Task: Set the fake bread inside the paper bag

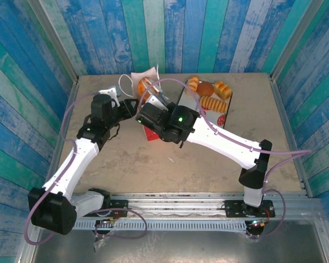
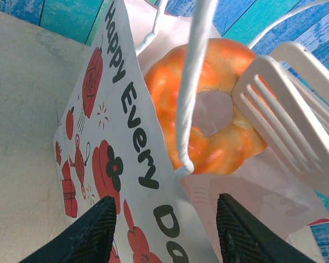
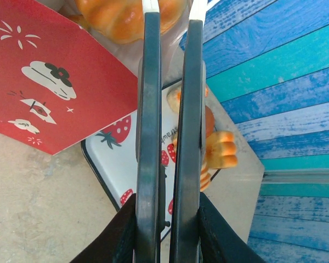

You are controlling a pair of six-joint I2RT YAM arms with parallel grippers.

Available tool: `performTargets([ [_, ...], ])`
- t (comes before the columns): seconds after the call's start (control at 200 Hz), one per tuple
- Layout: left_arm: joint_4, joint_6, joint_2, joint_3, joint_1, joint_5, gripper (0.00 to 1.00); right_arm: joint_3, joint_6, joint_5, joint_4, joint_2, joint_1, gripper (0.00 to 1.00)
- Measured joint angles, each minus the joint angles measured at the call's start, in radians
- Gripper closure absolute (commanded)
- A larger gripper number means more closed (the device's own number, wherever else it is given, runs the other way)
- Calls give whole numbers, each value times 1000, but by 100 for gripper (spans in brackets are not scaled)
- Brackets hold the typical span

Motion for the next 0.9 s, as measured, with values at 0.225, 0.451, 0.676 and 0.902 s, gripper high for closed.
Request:
performTargets([
  [0.225,-2,4,0,0,0,-5,48,0,16,-36,-3,0,-11,66],
  [0.451,-8,16,-3,0,0,-17,48,0,24,-42,-2,0,-13,66],
  [0.676,-11,22,-3,0,0,-23,45,0,35,-42,-3,0,-16,67],
  [0.902,-16,23,-3,2,0,-23,36,6,43,-54,2,-9,-16,68],
])
